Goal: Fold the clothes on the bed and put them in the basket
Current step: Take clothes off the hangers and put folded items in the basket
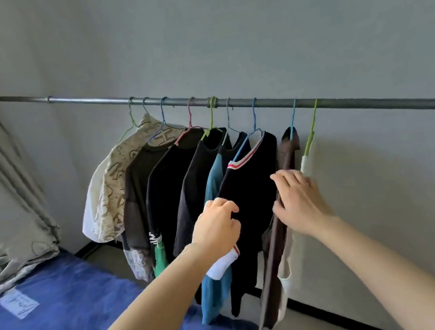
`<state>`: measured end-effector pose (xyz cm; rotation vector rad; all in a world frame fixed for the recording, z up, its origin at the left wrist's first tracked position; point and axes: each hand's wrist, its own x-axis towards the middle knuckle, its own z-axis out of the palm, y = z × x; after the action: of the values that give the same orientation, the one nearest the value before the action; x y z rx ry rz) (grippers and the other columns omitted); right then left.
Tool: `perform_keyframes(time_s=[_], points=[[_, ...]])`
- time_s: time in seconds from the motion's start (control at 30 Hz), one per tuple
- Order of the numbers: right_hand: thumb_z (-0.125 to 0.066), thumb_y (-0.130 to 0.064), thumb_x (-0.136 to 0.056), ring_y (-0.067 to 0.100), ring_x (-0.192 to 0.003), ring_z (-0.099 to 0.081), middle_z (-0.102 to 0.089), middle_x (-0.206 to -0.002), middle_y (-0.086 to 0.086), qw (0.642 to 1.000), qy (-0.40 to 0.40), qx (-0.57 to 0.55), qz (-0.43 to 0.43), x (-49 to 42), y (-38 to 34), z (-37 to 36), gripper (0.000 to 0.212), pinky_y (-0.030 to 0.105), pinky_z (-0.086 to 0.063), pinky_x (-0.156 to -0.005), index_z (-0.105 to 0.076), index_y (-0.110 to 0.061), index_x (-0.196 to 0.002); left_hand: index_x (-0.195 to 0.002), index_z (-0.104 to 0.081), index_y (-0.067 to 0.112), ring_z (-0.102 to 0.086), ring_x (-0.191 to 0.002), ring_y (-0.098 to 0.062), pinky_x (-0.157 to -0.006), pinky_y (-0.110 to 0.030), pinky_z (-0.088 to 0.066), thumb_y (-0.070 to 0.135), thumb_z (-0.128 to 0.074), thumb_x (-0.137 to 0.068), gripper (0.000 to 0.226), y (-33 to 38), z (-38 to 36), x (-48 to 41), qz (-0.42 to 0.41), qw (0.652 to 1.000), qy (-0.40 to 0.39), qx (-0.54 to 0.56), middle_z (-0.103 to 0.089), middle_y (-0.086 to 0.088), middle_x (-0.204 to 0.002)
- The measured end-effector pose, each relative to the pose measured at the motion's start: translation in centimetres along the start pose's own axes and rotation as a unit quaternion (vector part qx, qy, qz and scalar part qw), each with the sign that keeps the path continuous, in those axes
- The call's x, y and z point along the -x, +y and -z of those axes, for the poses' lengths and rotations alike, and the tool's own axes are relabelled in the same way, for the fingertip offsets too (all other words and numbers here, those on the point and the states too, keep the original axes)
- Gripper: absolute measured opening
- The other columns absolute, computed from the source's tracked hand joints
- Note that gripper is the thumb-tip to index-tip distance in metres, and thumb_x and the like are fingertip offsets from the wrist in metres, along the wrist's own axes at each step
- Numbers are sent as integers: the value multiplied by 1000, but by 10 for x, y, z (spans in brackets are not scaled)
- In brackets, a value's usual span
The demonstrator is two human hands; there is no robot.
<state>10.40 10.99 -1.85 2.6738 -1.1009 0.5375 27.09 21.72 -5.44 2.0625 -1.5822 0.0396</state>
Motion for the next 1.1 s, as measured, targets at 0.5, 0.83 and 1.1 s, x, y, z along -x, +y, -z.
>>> perform_keyframes(time_s=[0.5, 0.83, 1.1], points=[[-51, -34, -92, 31, -132, -36, -44, -140, 13, 992, 72, 91, -44, -183, 255, 29, 53, 42, -24, -112, -39, -5, -136, -134, -44, 12, -54, -118, -25, -93, -35, -45, 23, -52, -91, 45, 183, -84, -178, 23, 996, 37, 73, -56, -5, -129], [-63, -18, -78, 34, -97, -49, -54, -109, 17, 972, 151, 170, -65, -196, 277, -11, 47, 43, -36, -93, -46, -1, -119, -110, -61, 18, -55, -67, -10, -58, -26, -41, 27, -40, -103, 24, 180, -124, -217, 167, 975, 16, 148, -58, 6, -75], [-60, -12, -79, 36, -92, -48, -54, -103, 19, 963, 209, 164, -40, -201, 283, -21, 40, 45, -33, -89, -46, 1, -114, -98, -63, 19, -59, -70, -20, -59, -30, -43, 27, -43, -102, 22, 180, -94, -214, 144, 978, 68, 136, -62, -2, -81]])
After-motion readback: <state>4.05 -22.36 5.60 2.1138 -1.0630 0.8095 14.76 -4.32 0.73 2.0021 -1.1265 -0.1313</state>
